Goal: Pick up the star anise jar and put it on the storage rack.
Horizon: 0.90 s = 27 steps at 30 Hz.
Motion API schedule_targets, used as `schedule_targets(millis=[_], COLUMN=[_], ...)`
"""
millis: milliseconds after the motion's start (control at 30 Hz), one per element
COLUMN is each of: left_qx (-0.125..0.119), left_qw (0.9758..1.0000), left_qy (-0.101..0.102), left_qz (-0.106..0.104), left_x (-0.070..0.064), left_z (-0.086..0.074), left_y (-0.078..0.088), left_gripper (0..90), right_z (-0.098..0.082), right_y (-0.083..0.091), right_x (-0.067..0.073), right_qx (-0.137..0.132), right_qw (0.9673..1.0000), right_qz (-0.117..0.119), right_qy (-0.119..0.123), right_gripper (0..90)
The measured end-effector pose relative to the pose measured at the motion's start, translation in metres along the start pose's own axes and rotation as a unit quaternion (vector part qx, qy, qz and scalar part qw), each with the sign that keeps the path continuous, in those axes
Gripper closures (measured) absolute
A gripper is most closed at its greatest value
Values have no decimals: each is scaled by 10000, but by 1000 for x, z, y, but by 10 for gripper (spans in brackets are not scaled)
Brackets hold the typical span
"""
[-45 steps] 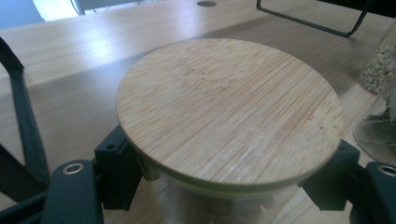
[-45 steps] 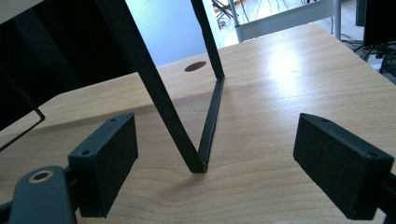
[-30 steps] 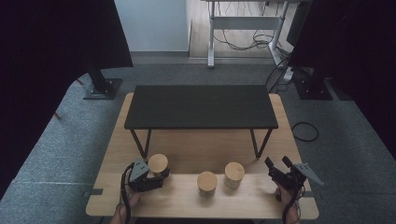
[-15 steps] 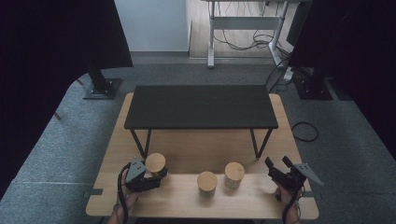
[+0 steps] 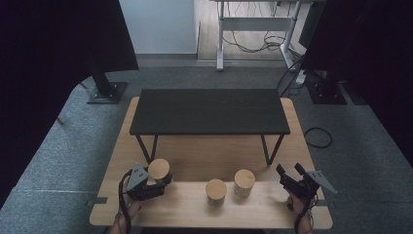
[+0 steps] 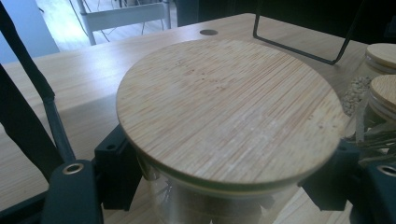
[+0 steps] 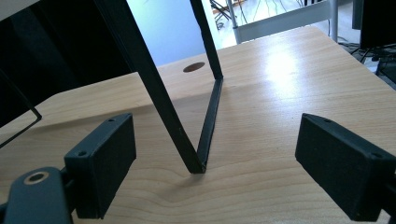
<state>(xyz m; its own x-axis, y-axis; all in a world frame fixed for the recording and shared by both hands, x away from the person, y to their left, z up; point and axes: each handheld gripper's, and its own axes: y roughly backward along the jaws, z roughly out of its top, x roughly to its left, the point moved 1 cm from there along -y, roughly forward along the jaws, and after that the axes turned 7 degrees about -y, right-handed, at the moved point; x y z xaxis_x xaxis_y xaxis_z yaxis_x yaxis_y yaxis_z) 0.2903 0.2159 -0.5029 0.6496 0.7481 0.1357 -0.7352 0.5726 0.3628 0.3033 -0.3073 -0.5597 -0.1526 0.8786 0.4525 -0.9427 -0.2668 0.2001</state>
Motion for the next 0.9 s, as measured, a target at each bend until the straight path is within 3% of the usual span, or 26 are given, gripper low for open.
schedule_targets(millis=[900], left_qx=[-67], left_qw=[10000], left_qy=[-60], left_qz=[14], left_x=[1], left_z=[8], left_y=[11], left_gripper=[251], right_z=[0], right_y=[0], right_x=[0], right_qx=[-3], right_qw=[10000], right_qz=[11], right_qy=[1], right_gripper=[117])
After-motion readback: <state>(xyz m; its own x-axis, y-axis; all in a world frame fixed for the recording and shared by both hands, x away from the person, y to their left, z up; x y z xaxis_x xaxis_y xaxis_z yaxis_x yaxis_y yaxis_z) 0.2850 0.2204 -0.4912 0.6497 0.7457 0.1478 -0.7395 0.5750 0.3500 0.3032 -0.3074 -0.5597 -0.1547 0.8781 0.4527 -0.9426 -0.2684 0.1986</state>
